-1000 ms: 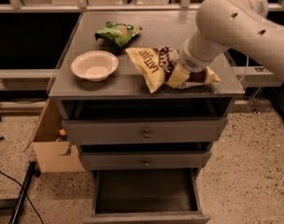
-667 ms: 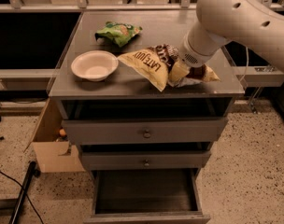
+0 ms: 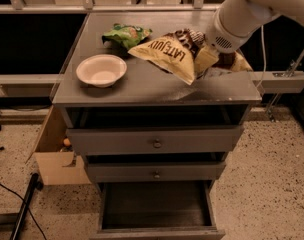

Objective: Place brown chip bag into bottom drawer

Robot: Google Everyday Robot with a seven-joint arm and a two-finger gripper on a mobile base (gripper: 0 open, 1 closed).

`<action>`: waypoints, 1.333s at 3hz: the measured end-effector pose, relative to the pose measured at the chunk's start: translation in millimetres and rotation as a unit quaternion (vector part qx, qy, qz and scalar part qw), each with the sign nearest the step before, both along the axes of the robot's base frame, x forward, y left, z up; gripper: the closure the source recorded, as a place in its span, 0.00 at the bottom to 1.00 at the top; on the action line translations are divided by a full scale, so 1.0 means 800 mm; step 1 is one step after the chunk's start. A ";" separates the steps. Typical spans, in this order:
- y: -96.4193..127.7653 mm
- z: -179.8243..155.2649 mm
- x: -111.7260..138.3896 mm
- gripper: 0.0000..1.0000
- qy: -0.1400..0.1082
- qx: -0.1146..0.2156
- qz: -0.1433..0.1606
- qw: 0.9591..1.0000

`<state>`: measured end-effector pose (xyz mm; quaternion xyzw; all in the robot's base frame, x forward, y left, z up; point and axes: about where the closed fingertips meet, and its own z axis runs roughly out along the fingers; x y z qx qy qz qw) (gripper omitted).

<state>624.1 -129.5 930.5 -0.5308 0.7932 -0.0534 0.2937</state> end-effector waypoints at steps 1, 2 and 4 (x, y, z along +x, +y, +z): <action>-0.088 0.011 -0.078 1.00 0.012 0.011 0.018 1.000; -0.088 0.011 -0.078 1.00 0.012 0.011 0.018 1.000; -0.115 0.053 -0.141 1.00 0.024 -0.013 -0.010 1.000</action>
Offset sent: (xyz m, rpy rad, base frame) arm -0.0997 -0.1044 -0.0058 0.0313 0.0656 0.0395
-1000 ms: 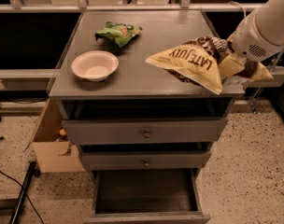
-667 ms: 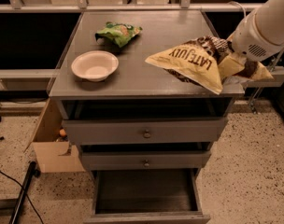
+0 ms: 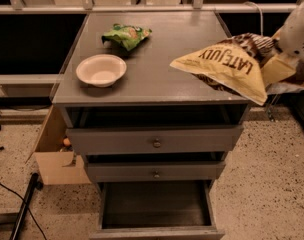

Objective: Place brown chip bag into bottom drawer

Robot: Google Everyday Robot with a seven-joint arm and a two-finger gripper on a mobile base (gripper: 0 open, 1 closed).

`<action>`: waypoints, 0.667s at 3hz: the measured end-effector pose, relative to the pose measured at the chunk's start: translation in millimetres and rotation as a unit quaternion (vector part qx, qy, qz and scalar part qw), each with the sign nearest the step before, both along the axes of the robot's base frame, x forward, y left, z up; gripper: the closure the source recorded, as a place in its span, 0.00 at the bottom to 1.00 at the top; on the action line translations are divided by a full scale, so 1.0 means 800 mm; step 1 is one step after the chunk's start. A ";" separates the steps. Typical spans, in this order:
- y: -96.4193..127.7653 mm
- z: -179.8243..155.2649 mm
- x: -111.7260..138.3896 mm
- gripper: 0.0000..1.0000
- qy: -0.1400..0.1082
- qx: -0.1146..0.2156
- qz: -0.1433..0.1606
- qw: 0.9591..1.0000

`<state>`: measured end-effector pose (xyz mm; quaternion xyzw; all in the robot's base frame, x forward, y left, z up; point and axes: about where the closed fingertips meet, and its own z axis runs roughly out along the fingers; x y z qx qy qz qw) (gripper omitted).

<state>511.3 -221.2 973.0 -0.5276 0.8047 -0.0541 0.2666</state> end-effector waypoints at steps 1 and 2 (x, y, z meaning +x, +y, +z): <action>-0.028 0.020 -0.089 1.00 0.016 0.000 -0.045 0.999; -0.037 0.000 -0.140 1.00 0.021 0.012 -0.058 0.998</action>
Offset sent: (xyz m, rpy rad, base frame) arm -0.1605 -0.0414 -0.0230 0.0540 0.0563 -0.1543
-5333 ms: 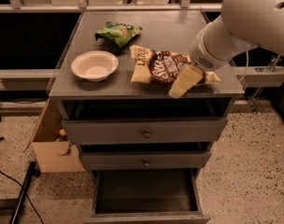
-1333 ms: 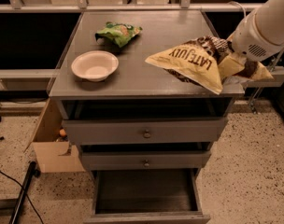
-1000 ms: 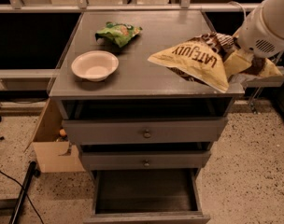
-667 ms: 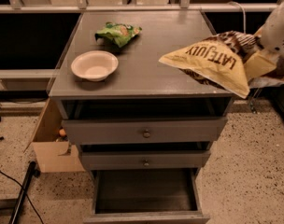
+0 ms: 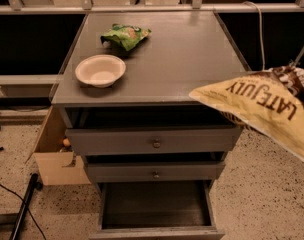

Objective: Place brown chip bag into bottom drawer

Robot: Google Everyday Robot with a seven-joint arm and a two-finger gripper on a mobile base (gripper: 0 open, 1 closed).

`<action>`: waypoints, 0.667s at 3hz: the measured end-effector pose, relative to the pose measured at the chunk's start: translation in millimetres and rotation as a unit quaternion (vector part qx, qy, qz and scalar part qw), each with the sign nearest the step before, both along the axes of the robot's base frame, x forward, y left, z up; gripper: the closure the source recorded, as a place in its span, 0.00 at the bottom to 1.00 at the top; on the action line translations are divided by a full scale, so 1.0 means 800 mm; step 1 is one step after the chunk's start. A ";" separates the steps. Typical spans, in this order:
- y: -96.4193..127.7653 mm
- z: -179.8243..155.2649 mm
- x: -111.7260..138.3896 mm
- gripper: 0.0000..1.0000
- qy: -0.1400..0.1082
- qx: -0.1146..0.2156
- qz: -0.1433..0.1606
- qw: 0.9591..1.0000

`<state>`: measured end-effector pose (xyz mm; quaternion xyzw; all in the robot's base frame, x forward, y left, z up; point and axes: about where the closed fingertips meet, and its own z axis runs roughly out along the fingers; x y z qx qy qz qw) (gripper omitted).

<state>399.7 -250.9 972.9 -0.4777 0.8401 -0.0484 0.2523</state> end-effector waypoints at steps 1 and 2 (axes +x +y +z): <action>-0.009 -0.085 -0.046 1.00 0.017 0.041 0.019 0.999; -0.006 -0.088 -0.048 1.00 0.019 0.034 0.036 0.999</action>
Offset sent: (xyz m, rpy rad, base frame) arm -0.0296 -0.0083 -0.0536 0.0706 0.0271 0.0143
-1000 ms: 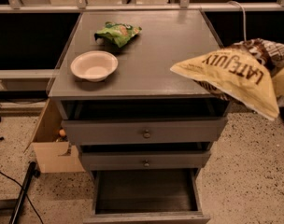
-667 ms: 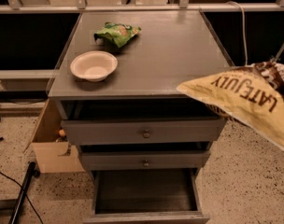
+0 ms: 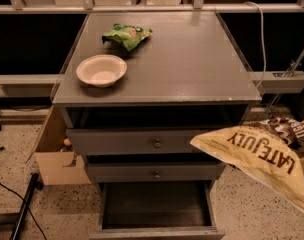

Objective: Place brown chip bag into bottom drawer

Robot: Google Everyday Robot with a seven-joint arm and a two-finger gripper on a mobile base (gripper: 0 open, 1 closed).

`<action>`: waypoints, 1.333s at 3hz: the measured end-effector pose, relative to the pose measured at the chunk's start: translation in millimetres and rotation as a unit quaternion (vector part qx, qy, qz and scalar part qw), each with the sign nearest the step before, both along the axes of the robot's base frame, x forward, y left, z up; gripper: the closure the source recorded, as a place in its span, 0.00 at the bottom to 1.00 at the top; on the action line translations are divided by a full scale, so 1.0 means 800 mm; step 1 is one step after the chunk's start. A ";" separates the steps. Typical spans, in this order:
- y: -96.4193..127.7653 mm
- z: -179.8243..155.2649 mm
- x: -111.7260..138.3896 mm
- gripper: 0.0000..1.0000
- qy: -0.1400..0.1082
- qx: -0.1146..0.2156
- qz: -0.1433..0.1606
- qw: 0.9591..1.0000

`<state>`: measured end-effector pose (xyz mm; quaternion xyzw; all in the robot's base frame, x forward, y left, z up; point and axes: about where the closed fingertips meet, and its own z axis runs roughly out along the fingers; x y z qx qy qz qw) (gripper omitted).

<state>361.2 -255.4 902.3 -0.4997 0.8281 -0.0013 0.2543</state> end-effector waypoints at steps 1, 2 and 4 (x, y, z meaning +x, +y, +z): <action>0.000 0.000 0.000 1.00 0.000 0.001 -0.002 1.000; 0.012 -0.027 -0.003 1.00 0.014 0.021 -0.004 1.000; 0.084 -0.151 0.002 1.00 0.025 0.116 -0.014 0.993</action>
Offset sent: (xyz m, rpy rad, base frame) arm -0.0061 0.0246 -0.0612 0.1127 0.0812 -0.0174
